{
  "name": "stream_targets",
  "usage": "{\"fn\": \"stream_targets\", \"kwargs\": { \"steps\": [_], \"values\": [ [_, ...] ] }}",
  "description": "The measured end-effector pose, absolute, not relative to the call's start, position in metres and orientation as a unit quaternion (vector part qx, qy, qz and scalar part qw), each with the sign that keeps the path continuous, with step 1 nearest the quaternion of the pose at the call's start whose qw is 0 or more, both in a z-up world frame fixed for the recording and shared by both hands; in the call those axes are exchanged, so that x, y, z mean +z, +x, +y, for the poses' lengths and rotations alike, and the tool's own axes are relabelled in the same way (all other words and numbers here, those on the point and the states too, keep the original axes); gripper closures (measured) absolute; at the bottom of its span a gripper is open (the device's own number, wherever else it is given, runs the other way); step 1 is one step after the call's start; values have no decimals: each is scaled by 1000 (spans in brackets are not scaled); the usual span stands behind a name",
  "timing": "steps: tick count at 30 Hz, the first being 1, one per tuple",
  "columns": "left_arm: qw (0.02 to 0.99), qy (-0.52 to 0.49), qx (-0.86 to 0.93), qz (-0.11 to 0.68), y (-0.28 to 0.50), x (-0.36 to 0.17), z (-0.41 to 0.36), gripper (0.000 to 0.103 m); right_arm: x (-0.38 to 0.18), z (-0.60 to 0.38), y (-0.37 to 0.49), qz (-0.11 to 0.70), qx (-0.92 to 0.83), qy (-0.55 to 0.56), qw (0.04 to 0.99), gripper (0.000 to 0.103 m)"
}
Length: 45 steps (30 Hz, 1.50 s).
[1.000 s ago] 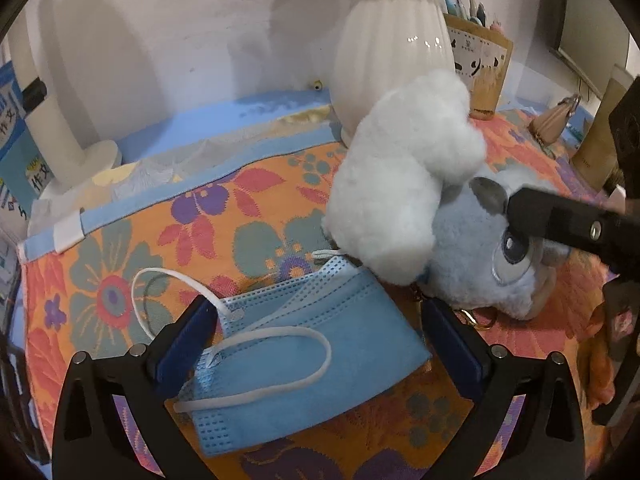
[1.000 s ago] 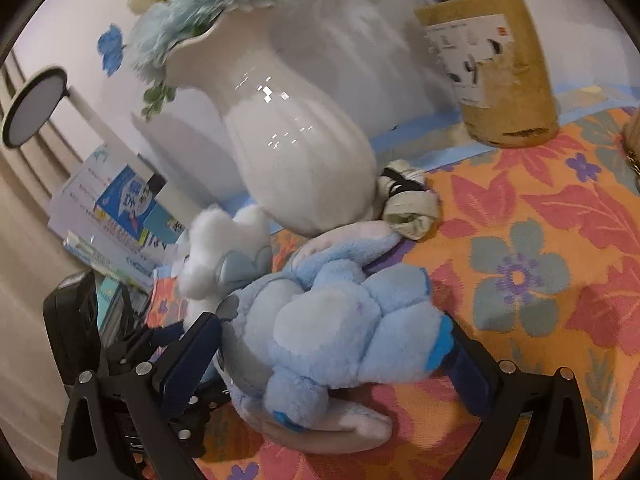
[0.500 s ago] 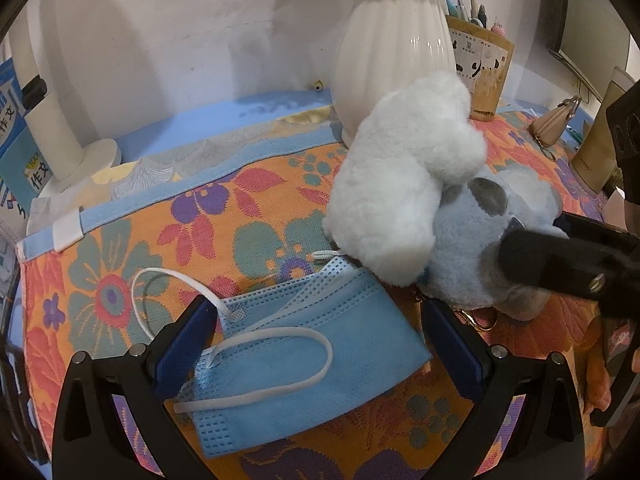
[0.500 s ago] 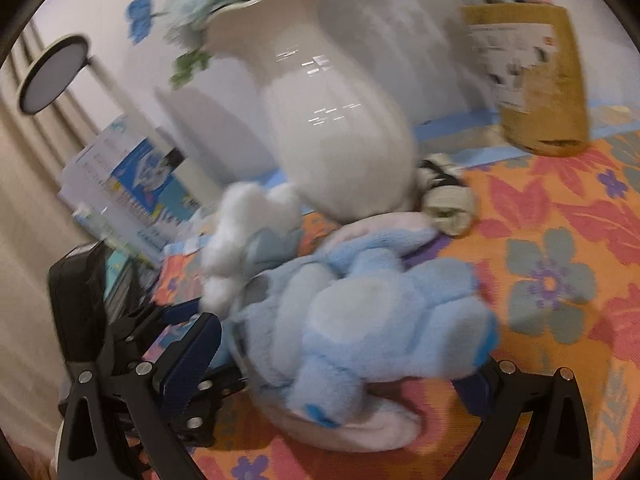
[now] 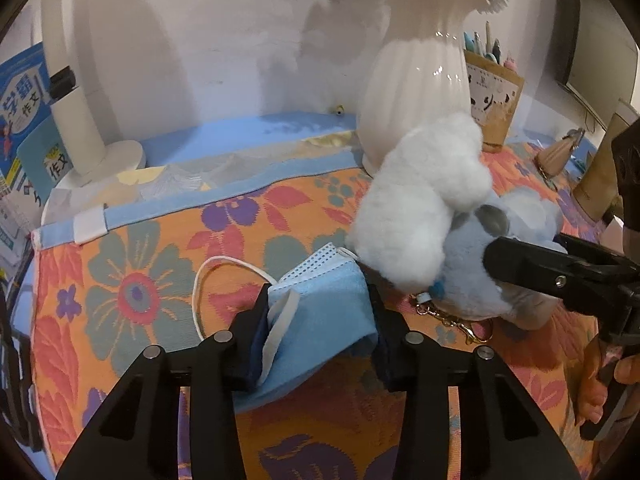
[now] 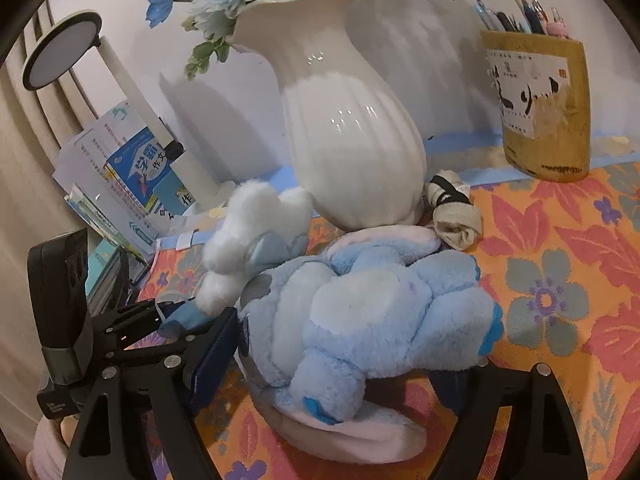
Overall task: Organize soft objects
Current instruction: 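Lift the blue face mask and blue plush toy off the table with both tools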
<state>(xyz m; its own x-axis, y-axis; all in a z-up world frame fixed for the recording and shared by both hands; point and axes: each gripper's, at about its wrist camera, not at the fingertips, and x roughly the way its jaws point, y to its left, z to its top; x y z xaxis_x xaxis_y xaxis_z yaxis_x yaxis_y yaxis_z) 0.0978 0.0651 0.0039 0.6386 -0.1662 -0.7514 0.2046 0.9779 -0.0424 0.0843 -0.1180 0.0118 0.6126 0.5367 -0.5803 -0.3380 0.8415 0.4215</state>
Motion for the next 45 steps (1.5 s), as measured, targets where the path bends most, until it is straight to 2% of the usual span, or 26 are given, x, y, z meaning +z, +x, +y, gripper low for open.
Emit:
{"fn": "stream_targets", "kwargs": {
  "steps": [27,35,45],
  "values": [
    [918,11,-22,397,90,12,73,63,18,-166,59,309,191,240,900,18],
    [916,12,-11,401,91,11,73,63,23,-202,42,253,173,308,901,18],
    [917,7,8,400,91,12,75,61,37,-204,27,201,185,314,909,18]
  ]
}}
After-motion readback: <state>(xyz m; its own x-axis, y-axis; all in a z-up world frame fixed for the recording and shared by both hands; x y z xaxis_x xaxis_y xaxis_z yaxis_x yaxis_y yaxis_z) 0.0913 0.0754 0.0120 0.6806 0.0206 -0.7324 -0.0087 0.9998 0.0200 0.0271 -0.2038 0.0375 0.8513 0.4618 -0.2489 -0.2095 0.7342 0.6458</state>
